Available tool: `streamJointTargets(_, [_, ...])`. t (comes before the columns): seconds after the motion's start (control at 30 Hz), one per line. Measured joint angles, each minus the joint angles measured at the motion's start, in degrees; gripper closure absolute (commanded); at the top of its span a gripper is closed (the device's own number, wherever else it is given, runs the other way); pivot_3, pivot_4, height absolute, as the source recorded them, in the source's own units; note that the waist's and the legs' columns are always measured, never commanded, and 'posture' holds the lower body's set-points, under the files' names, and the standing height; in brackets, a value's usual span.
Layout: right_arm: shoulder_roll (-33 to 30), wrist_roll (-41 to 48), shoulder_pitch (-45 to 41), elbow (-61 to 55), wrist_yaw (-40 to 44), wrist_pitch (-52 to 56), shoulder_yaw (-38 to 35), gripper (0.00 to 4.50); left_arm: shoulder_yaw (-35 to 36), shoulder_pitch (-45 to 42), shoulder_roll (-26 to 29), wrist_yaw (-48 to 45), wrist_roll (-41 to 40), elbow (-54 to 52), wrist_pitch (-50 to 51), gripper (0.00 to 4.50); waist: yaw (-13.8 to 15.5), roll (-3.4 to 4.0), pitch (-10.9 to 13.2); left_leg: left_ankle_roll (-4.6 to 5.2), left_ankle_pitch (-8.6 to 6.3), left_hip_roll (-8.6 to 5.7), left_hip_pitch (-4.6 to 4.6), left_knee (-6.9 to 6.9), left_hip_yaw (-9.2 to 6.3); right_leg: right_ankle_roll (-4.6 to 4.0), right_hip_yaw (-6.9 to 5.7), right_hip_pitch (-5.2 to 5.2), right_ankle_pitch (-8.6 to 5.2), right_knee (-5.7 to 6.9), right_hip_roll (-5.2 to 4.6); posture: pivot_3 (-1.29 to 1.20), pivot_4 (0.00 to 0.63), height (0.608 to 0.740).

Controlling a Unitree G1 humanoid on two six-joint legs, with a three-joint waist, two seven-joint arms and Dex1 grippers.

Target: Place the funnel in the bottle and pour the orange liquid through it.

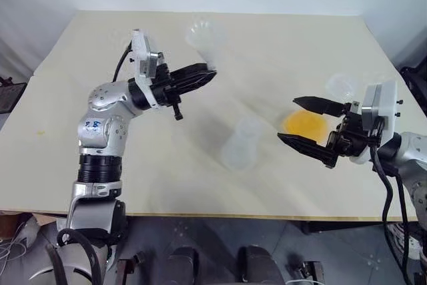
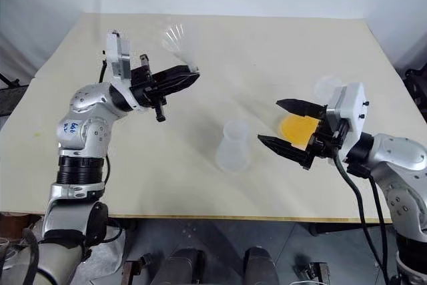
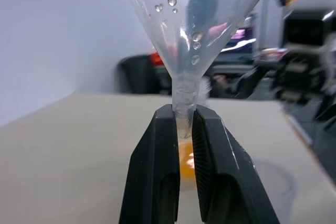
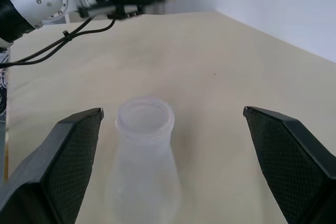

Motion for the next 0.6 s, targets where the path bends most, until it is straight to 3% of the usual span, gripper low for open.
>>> streamJointTargets(0.27, [1.2,0.3,4.2,-4.1,-3.1,-0.2,-0.7,0.0,-5.1,0.3,-0.7,-6.9,-2.6,-1.3,2.8,4.42,0.1,0.0,0.0,0.02,0.01,-0.02,0.01,0.03,-0.03,0.0,0.01,0.05,0.0,-0.01,0.01,0.0,0.15,0.74])
streamJointTargets(0.6, [1.5,0.8,7.7,-7.0,-5.9,-0.3,-2.5,0.0,-10.0,0.5,-1.9,-10.0,0.7,1.4,-0.1,4.42,0.2,0.0,0.0,0.03,0.01,-0.02,0.02,0.03,-0.02,0.0,0.01,0.09,0.0,-0.03,0.02,0.0,0.15,0.74])
